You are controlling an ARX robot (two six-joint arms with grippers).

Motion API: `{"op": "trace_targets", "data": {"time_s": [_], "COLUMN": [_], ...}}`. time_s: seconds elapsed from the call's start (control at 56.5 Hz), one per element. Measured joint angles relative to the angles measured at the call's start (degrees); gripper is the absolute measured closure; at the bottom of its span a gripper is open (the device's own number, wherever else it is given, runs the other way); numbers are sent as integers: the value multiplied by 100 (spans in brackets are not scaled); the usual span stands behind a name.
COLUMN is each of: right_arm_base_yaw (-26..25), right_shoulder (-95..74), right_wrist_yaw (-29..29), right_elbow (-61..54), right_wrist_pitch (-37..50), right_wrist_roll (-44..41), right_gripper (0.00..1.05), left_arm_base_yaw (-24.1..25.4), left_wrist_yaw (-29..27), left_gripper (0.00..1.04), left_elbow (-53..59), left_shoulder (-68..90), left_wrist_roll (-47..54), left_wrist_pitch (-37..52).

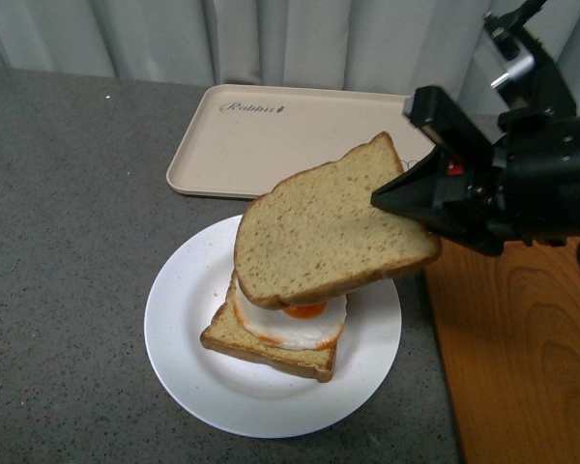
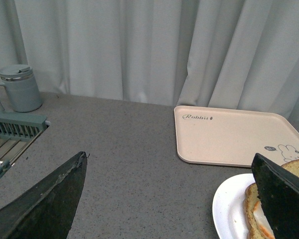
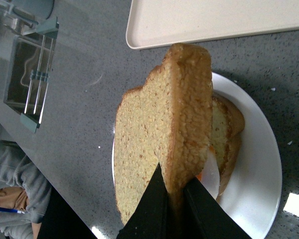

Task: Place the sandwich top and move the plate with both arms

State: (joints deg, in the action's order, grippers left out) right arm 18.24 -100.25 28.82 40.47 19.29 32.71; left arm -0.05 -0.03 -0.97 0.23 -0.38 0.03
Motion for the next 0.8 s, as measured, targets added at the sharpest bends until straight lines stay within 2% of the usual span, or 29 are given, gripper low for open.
{"op": "trace_targets", "data": {"time_s": [0.424,0.69,0.796], "right_arm_base_yaw": [437,466,433], "right_shoulder": [-1040,-1309,-1349], "right_wrist_yaw": [-262,-393,-476], "right_elbow": [369,382,382], "right_wrist_pitch": [111,111,52], "right_wrist_roll": [101,72,28], "right_gripper": [101,101,75], "left_arm_base_yaw": [0,0,0], "left_wrist_yaw": [0,0,0], "left_gripper": [6,6,6], "left_elbow": [0,0,0], "left_shoulder": [0,0,0], "left_wrist_roll": [0,0,0], "left_wrist_pitch": [0,0,0]}}
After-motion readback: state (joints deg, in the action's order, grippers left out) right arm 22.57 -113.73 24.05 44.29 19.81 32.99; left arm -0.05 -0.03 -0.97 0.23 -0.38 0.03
